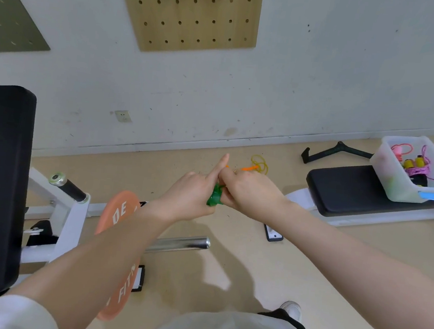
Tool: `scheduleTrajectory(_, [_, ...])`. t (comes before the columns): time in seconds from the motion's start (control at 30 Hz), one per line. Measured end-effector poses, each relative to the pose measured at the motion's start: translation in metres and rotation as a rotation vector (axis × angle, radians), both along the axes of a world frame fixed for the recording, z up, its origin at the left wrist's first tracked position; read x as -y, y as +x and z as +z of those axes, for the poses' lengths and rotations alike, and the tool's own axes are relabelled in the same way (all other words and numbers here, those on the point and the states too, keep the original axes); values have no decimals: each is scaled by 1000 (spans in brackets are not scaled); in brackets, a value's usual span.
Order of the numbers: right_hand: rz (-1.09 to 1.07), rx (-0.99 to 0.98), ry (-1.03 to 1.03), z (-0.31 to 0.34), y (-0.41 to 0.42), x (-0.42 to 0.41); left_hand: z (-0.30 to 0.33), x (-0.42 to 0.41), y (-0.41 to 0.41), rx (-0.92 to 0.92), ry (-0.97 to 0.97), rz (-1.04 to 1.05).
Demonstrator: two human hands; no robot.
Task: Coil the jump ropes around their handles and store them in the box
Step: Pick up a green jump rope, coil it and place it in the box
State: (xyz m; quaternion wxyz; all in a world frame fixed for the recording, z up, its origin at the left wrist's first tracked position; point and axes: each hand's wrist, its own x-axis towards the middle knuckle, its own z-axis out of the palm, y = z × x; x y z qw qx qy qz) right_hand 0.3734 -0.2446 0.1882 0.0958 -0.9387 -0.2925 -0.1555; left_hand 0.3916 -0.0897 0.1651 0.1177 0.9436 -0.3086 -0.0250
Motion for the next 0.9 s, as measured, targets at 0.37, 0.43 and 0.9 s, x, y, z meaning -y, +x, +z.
scheduleTrajectory(0.37, [-374,-1408,1186,12,28,37,7,10,-1,335,-380,-245])
scheduleTrajectory(0.43, [-386,-1571,1278,4,31,48,13,22,1,282,-508,-204])
scheduleTrajectory(0.9, [-469,-1079,1301,-31,96,232,-9,269,83,-1156,-1320,644])
